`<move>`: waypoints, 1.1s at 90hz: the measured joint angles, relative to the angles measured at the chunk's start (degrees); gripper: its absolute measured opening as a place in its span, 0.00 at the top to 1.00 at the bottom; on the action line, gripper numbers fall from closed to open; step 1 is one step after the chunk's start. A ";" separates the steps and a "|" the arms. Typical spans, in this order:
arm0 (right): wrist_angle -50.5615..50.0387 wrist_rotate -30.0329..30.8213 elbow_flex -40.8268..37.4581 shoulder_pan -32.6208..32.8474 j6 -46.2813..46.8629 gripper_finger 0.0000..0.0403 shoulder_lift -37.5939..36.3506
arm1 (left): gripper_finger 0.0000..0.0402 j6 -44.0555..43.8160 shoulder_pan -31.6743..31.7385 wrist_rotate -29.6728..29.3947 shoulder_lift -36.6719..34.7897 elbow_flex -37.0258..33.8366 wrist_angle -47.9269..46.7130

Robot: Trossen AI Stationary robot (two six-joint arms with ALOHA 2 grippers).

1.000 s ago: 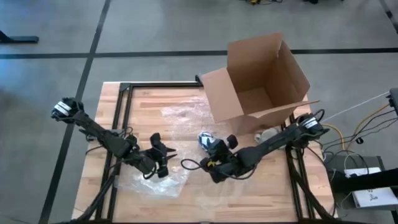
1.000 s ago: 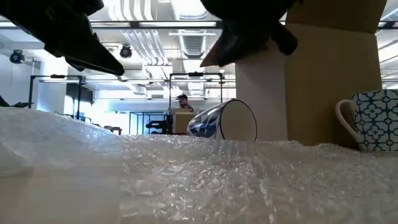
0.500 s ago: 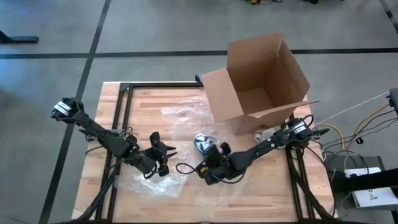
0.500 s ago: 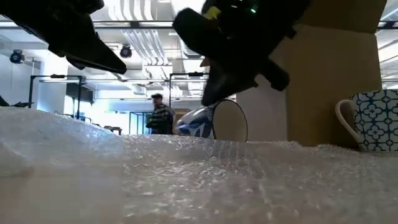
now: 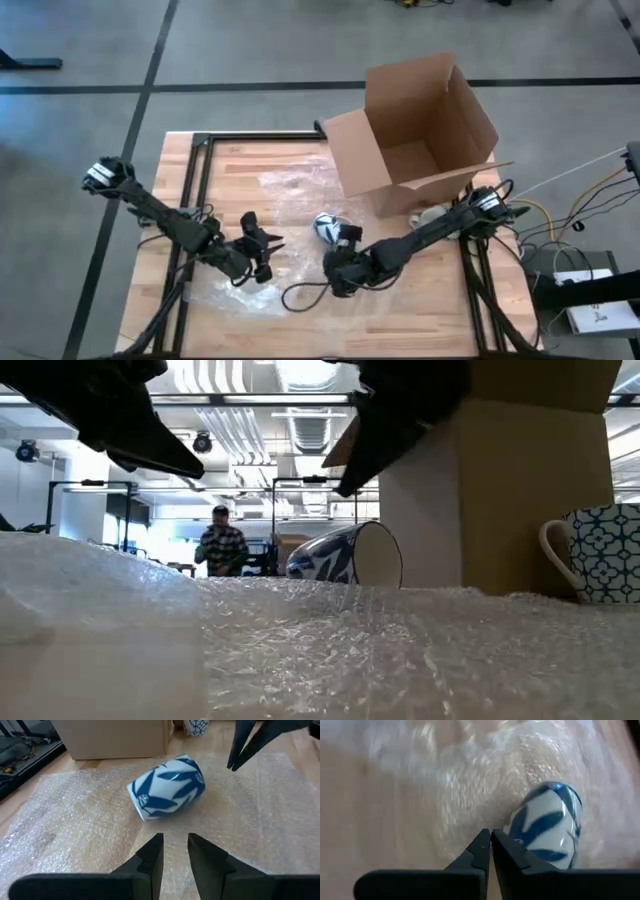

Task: Wrap mug
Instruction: Wrap the blue mug with the right bubble wrap

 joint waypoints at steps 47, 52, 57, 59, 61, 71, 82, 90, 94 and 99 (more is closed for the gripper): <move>-2.78 17.86 0.07 -1.01 -30.29 0.63 2.25 | 0.81 0.57 0.02 -0.03 0.00 0.00 0.04; -3.36 17.70 0.07 -1.34 -30.59 0.59 2.46 | 0.81 0.64 0.02 -0.04 0.00 0.00 0.04; -4.67 17.69 0.06 -1.54 -30.48 0.57 2.87 | 0.81 0.65 0.02 -0.04 0.00 0.00 0.04; -5.15 17.63 0.01 -1.57 -30.21 0.56 3.08 | 0.81 0.63 0.02 -0.04 0.00 0.00 0.03; -5.61 17.59 0.00 -1.59 -29.62 0.55 3.26 | 0.81 0.63 0.02 -0.04 0.00 0.00 0.03; -7.98 17.30 0.03 -1.21 -26.28 0.53 3.23 | 0.81 0.63 0.02 -0.04 0.00 0.00 0.03; -11.44 15.84 0.04 -0.41 -23.95 0.53 3.23 | 0.81 0.63 0.02 -0.04 0.00 0.00 0.01; -12.90 14.98 0.01 -0.35 -23.61 0.54 3.21 | 0.81 0.63 0.02 -0.06 0.00 0.00 0.04; -12.93 13.68 -0.23 -0.38 -23.49 0.54 3.21 | 0.81 0.63 0.02 -0.07 0.00 0.00 0.04; -13.08 13.19 -0.66 -0.57 -23.52 0.55 3.21 | 0.81 0.63 0.02 -0.09 0.00 0.00 0.04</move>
